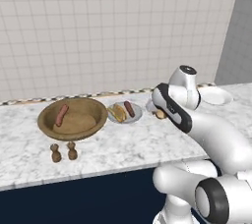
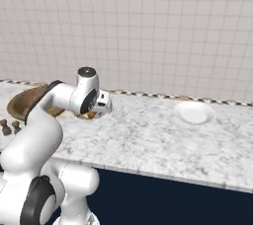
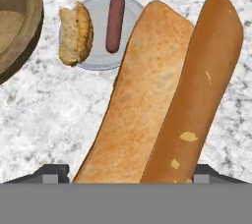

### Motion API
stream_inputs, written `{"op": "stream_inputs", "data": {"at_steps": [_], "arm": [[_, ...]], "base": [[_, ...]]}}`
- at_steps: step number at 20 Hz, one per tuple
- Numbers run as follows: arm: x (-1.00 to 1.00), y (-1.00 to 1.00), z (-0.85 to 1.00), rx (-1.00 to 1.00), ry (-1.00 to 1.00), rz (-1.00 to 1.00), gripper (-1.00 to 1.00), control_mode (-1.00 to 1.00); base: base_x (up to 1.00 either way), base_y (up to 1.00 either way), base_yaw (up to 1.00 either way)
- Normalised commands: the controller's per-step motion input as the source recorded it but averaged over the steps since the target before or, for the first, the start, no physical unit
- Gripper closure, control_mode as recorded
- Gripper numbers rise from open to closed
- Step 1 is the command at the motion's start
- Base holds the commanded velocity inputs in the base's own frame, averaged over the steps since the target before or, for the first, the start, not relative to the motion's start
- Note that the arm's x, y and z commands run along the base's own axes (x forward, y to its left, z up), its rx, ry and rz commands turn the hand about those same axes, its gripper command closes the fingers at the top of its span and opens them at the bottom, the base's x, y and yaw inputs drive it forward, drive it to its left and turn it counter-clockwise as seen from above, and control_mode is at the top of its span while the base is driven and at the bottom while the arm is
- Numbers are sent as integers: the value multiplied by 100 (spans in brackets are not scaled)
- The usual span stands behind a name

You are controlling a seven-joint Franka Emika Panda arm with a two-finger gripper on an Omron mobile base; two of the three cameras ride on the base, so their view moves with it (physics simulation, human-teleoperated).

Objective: Place one bun and one sausage from the bowl on each plate.

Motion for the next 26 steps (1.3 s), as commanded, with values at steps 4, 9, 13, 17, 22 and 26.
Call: {"op": "stream_inputs", "data": {"at_steps": [4, 9, 13, 17, 22, 26], "arm": [[0, 0, 0, 0, 0, 0, 100, 100], [0, 0, 0, 0, 0, 0, 100, 100], [0, 0, 0, 0, 0, 0, 100, 100], [0, 0, 0, 0, 0, 0, 100, 100], [0, 0, 0, 0, 0, 0, 100, 100], [0, 0, 0, 0, 0, 0, 100, 100]], "base": [[-22, -94, 0], [-1, -92, 0], [27, -35, 0], [44, -24, 1], [14, -83, 1], [83, -2, 4]]}}
